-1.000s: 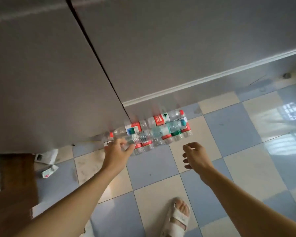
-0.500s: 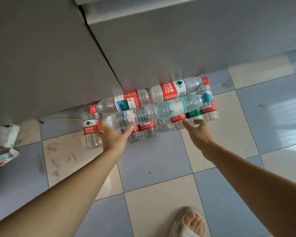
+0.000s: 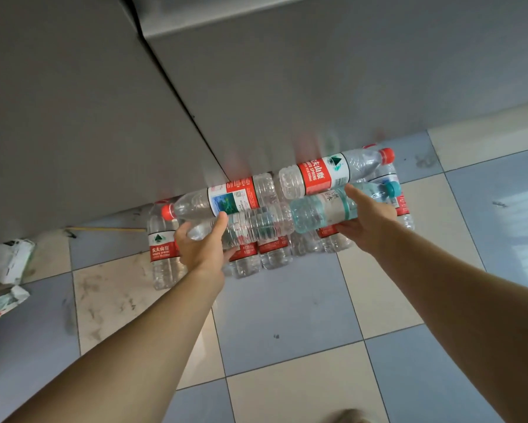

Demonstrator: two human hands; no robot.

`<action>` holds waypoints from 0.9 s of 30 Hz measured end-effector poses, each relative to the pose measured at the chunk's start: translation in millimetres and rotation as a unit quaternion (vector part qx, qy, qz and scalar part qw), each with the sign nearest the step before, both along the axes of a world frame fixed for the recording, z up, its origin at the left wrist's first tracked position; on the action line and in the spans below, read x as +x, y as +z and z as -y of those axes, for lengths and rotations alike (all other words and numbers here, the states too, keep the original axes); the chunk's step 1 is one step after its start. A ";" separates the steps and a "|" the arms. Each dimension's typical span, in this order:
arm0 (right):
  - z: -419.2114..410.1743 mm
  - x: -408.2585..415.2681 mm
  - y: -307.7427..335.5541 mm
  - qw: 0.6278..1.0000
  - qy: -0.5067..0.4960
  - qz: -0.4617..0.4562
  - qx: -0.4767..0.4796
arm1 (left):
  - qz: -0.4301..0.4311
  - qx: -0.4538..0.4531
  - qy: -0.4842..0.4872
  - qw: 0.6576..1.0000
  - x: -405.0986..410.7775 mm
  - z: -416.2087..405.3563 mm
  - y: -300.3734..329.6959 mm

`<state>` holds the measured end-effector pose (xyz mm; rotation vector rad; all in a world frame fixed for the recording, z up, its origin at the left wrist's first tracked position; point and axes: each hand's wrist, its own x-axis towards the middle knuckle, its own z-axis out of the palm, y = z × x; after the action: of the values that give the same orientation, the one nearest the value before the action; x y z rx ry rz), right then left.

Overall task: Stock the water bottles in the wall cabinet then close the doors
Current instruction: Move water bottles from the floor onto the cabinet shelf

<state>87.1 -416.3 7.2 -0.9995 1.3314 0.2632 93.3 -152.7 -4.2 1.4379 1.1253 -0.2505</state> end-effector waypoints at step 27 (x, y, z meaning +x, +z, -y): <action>2.1 -170.5 20.8 0.913 0.182 0.098 -0.353 | 0.325 0.188 -0.607 0.701 -100.8 86.9 39.1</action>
<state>-83.4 -418.5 28.0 -1.8416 1.0530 -0.0581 -7.4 -239.6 34.9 2.2248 -0.5364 -0.3785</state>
